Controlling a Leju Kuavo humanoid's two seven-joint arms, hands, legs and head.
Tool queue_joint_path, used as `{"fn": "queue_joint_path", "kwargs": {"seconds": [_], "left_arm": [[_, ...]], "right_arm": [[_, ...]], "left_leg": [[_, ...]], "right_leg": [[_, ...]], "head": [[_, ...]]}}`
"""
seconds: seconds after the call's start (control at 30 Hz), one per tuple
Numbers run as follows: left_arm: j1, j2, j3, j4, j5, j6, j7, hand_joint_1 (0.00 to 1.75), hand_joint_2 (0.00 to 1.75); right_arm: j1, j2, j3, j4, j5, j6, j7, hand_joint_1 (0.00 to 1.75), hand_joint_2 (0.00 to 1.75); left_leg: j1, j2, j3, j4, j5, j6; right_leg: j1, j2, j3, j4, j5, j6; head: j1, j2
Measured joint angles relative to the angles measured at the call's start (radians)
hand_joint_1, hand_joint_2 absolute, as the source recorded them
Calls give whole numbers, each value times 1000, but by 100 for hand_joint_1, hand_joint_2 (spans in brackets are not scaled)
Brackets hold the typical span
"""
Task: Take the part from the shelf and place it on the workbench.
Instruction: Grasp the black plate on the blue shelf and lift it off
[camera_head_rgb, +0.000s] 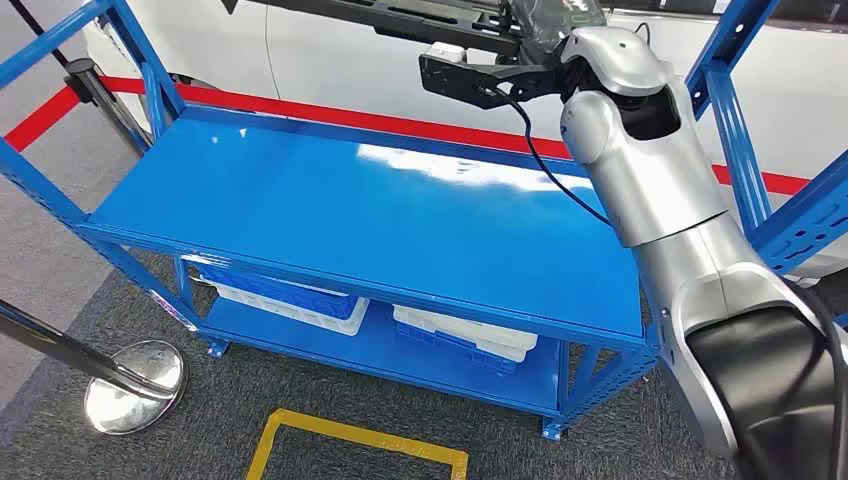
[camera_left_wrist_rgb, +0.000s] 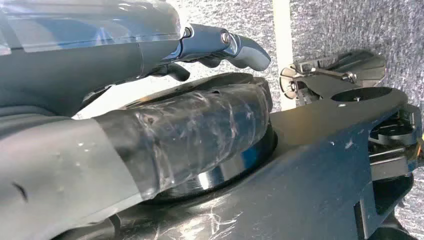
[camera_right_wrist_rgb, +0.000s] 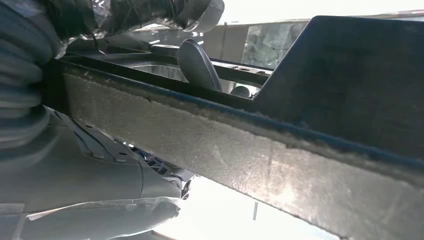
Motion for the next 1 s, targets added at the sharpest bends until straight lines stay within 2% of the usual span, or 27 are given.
{"fn": "queue_joint_path", "kwargs": {"seconds": [0.73,0.93,1.0], "left_arm": [[-1,1,0,0,3,15,0,0,0],[-1,4,0,0,1,17,-2,0,0],[-1,6,0,0,1,17,-2,0,0]], "right_arm": [[40,-68,0,-53,0,-17,-14,175,175],[48,-71,0,-58,2,-17,-23,175,175],[50,-72,0,-58,2,-17,-24,175,175]], "left_leg": [[0,0,0,0,0,0],[-3,0,-3,7,-3,7],[-6,0,-5,9,-3,12]], "right_leg": [[0,0,-1,0,0,0],[-6,0,-1,-1,1,4],[-8,0,-1,-2,4,9]], "head": [[0,0],[0,0],[0,0]]}}
